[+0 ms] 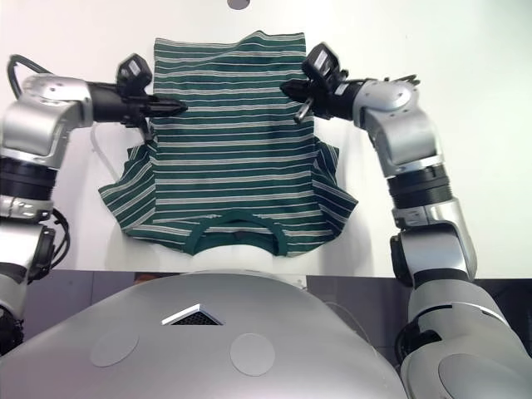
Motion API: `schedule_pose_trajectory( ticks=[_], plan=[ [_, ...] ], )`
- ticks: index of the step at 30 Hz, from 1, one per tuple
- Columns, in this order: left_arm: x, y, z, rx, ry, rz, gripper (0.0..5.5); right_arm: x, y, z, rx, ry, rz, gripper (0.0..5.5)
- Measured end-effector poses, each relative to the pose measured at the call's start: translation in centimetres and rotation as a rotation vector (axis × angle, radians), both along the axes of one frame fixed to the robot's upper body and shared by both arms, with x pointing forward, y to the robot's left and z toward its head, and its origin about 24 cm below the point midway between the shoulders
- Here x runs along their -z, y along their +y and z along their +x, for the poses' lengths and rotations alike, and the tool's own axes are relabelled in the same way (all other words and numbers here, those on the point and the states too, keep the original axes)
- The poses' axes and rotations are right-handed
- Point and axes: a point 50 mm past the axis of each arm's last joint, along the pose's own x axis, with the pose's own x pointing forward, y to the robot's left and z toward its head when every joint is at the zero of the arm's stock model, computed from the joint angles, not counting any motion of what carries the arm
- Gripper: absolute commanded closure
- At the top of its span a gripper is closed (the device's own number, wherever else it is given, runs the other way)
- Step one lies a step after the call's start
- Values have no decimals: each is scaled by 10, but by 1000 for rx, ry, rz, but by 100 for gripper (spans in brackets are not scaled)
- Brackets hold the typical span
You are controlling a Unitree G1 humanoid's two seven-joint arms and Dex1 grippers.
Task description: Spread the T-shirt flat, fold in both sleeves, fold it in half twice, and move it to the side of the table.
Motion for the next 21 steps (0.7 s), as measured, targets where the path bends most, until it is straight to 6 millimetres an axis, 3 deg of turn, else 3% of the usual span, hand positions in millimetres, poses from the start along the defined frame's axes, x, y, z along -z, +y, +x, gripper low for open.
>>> schedule_pose_trajectory(
  ticks=[1,3,9,13,16,18,19,21],
  plan=[
    [3,-4,10,-9,-27,10,545,13,0,1,19,4,-42,550],
    [6,-8,28,-62,-78,57,545,19,2,14,65,-42,-76,550],
    [7,-25,61,-175,-186,124,545,23,-2,59,315,-154,-164,550],
    [4,-21,70,-328,-259,80,528,-1,-10,78,438,-380,-196,550],
    [-27,-10,79,-430,-338,-182,463,-45,-8,89,469,-640,-26,550],
    [-39,14,67,-422,-325,-252,429,-68,-6,84,458,-769,83,550],
    [-37,23,58,-416,-303,-255,413,-69,-7,80,458,-788,105,550],
    [-20,56,19,-426,-185,-228,394,-55,-14,61,494,-768,148,550]
  ],
)
